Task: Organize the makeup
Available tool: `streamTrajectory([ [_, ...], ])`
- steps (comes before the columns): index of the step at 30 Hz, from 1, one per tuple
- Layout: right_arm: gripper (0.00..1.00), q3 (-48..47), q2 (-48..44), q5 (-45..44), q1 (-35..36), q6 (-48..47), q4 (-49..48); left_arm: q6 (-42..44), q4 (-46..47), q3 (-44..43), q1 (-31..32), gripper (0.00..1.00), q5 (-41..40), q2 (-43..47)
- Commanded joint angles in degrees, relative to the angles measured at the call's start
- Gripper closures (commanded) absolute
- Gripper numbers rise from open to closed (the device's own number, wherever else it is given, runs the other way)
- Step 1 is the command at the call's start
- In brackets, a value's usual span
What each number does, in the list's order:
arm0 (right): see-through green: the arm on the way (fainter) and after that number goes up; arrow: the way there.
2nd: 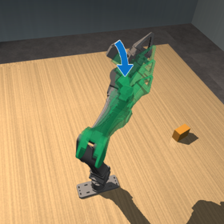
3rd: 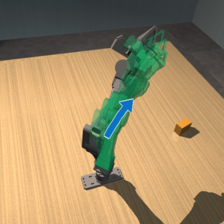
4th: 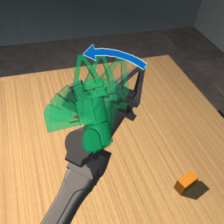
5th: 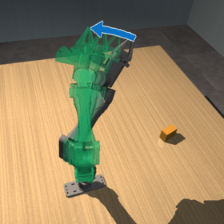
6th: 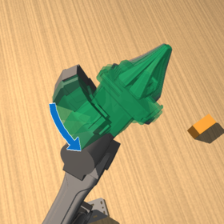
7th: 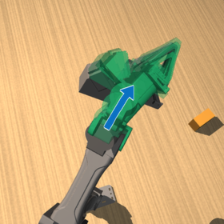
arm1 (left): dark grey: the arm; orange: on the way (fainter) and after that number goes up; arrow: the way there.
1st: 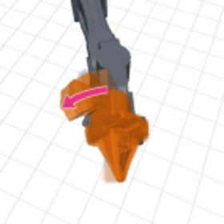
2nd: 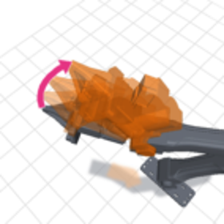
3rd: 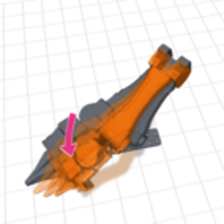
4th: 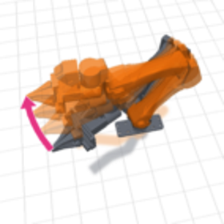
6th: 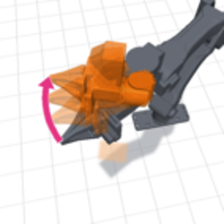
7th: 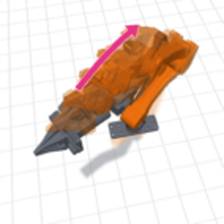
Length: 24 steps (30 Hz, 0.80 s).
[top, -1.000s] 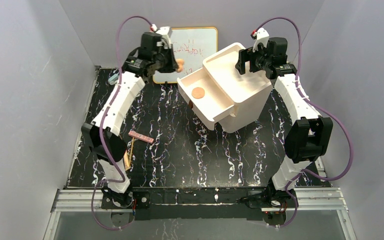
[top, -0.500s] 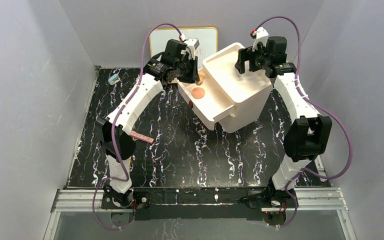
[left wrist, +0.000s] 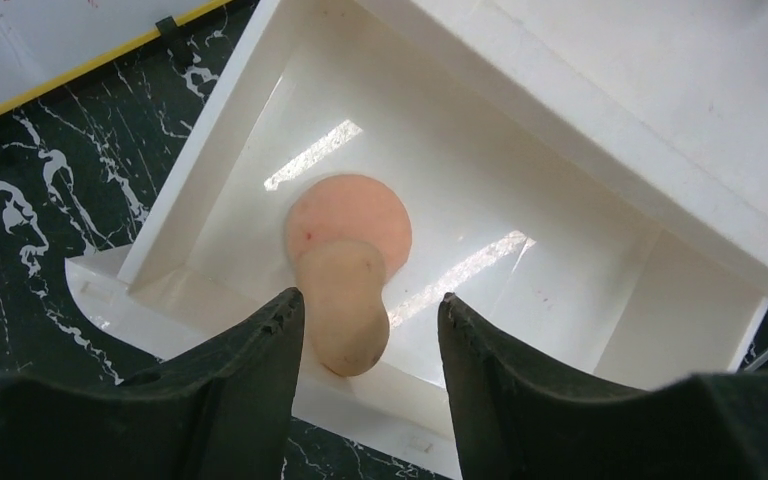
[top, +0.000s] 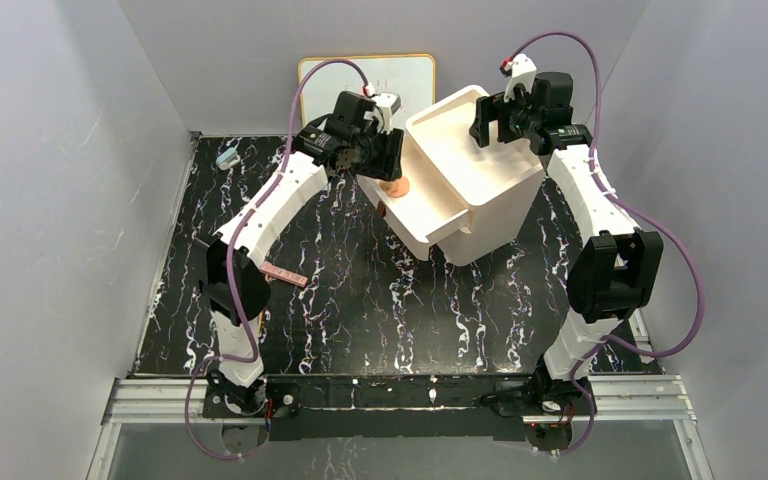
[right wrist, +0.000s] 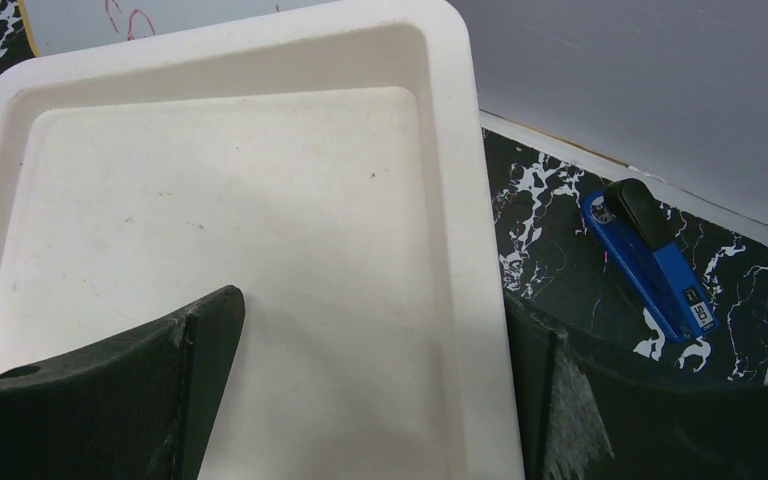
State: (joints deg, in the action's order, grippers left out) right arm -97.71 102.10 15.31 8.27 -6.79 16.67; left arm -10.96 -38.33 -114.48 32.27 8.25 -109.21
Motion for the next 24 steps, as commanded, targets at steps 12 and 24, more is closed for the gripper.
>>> streamTrajectory([
  [12,0.01,1.19,2.03,1.68,0.97,1.76,4.41,14.73,15.87,29.37,-0.28,0.36,-4.05,31.16],
  [24,0.01,1.16,1.60,1.68,1.30,1.76,-6.13,21.21,29.62,51.61,-0.63,0.20,10.67,41.95],
])
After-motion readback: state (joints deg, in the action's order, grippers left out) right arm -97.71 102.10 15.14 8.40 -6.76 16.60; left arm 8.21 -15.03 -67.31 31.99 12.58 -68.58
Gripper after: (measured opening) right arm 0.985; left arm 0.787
